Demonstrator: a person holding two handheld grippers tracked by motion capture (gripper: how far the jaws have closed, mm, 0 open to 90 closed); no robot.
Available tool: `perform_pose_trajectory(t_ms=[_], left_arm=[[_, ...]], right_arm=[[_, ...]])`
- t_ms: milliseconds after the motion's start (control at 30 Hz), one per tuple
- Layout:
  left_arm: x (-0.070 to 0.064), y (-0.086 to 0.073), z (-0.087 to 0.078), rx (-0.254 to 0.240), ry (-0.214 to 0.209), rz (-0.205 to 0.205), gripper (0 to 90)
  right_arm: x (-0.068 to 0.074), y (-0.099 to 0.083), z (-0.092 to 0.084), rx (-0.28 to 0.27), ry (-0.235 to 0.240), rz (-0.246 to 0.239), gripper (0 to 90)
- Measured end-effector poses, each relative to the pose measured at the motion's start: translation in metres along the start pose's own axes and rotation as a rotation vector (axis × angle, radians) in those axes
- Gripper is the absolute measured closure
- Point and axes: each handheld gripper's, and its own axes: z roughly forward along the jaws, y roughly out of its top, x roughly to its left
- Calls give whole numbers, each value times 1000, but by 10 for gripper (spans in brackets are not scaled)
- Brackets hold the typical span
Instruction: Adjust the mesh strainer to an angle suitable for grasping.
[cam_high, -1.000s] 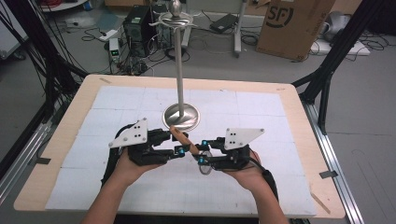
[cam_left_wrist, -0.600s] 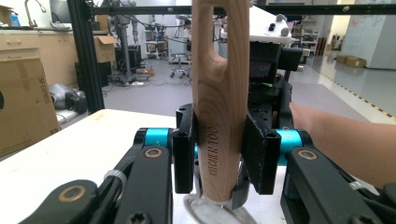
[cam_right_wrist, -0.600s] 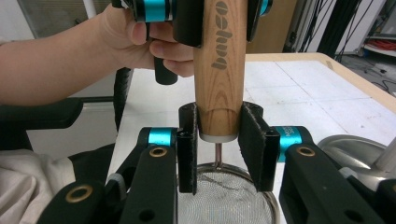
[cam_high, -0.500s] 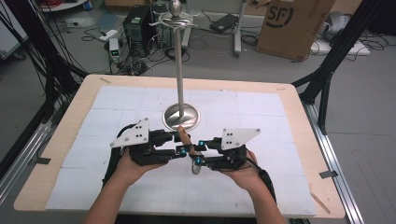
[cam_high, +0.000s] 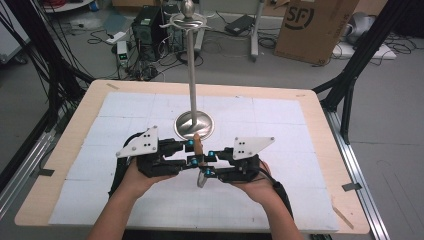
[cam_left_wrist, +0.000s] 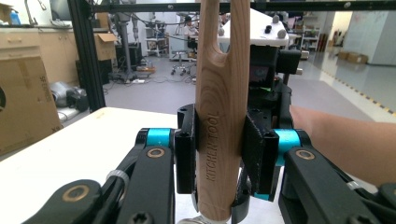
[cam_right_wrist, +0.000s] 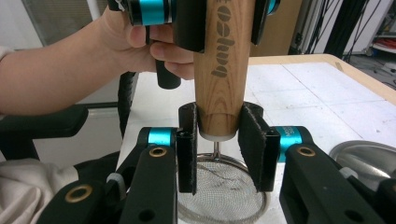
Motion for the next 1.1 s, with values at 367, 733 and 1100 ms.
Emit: perform_pose_trajectory(t_ms=[367,733,1100], left_arm=[[4,0,-4,-4,33,-16,690],[12,-1,-19,31,124,-6,689],[20,-2,-34,50,197,-3,689]], right_arm=[[2,-3,-7,-4,-24,42,578],[1,-29,-39,-11,-138,89,515],[1,-55,-55,34,-254,127,427]])
